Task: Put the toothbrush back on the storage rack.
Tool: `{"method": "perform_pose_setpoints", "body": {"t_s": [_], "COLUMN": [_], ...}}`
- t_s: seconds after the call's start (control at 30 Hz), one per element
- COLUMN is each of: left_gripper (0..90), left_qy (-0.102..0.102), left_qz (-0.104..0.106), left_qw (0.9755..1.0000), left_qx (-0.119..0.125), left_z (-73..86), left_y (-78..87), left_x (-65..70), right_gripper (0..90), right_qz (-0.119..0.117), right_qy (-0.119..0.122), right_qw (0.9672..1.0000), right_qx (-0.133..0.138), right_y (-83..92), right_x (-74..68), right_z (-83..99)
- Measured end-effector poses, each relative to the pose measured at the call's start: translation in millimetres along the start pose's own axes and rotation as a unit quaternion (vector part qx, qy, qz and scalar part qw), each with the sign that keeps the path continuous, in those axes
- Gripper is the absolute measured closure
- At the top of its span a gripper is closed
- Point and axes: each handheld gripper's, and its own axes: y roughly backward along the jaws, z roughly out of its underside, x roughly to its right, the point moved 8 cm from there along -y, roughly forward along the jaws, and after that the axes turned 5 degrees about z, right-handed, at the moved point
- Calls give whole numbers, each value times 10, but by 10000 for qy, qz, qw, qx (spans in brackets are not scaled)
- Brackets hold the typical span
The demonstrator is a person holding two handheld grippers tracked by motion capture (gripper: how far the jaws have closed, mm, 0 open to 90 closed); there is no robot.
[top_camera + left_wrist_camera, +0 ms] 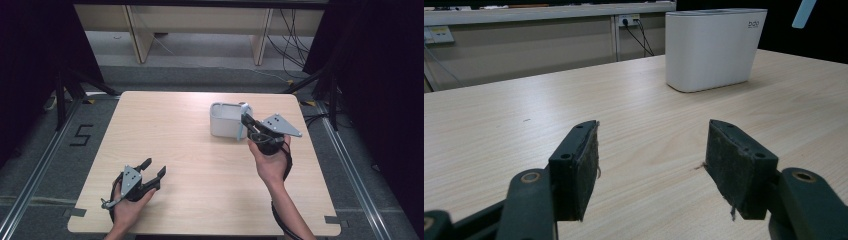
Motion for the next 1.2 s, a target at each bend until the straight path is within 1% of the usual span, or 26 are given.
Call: {"method": "perform_pose_setpoints", "body": {"t_s": [0.03, 0.07, 0.1, 0.2, 0.23, 0.27, 0.3, 0.33, 0.37, 0.47, 0.5, 0.53, 0.6, 0.63, 0.67, 0.7, 0.73, 0.9, 0.97, 1.0, 1.07, 1.1, 1.13, 1.2], "left_gripper": [375, 374, 374, 374, 374, 374, 374, 374, 374, 374, 374, 374, 373, 373, 373, 373, 373, 373, 373, 373, 372, 373, 373, 372], "left_qy": [-1, -6, -9, -12, -14, -9, -9, -7, -4, -12, -13, -12, -7, -4, -5, -2, -2, -6, -6, -7, -10, -8, -4, -3], "left_qz": [-1, -3, -3, -3, -2, -4, -3, -5, -6, -6, -6, -7, -6, -7, -6, -7, -8, -7, -10, -12, -12, -13, -15, -17], "left_qw": [10000, 10000, 10000, 10000, 10000, 10000, 10000, 10000, 10000, 10000, 10000, 10000, 10000, 10000, 10000, 10000, 10000, 10000, 10000, 10000, 10000, 10000, 10000, 10000], "left_qx": [0, 2, 0, -8, -8, -7, -4, -3, -2, -6, -9, -8, -4, -3, -3, -2, 0, 3, 5, 0, -6, -3, 1, 2], "left_z": [0, 0, 0, 1, 0, 1, 0, 0, 0, 1, 1, 1, 0, 0, 0, 0, 0, 0, -1, 0, 0, 0, 0, 0], "left_y": [0, 0, 0, -1, -1, -1, -1, -1, 0, 0, 0, 0, 0, 0, 0, 0, 0, 0, 0, 0, 0, 0, 0, 0], "left_x": [1, 1, 1, 1, 1, 1, 1, 1, 1, 1, 1, 1, 1, 1, 0, 0, 0, 2, 2, 1, 0, 0, 1, 0], "right_gripper": [859, 860, 859, 860, 860, 860, 860, 860, 860, 860, 860, 860, 860, 860, 860, 860, 860, 860, 860, 860, 860, 860, 860, 860], "right_qz": [-13, -17, 28, 30, 59, 91, 73, 106, 77, 83, 139, 147, 146, 167, 175, 185, 183, 224, 276, 250, 274, 282, 325, 330], "right_qy": [-22, -112, 7, -94, 2, 12, 12, 55, -66, -58, 18, 14, 6, -44, 34, -59, -11, -8, -92, -103, -36, -62, -4, -36], "right_qw": [10000, 9999, 10000, 9999, 10000, 10000, 10000, 9999, 9999, 9999, 9999, 9999, 9999, 9998, 9998, 9998, 9998, 9997, 9996, 9996, 9996, 9995, 9994, 9994], "right_qx": [46, -28, 19, -26, 41, 36, 15, 66, -10, -1, 25, 64, 60, 26, 65, 54, 46, 81, -14, 30, 76, 93, 118, 123], "right_y": [-14, -11, -19, -35, -46, -49, -55, -69, -68, -93, -99, -110, -122, -127, -138, -144, -152, -197, -195, -209, -225, -232, -237, -253], "right_x": [4, 1, 31, 34, 57, 67, 69, 83, 67, 89, 112, 118, 125, 128, 145, 139, 154, 194, 207, 213, 238, 244, 264, 282], "right_z": [-12, -8, -19, -22, -37, -43, -46, -59, -54, -80, -93, -112, -133, -135, -150, -154, -159, -172, -166, -182, -208, -223, -237, -256]}}
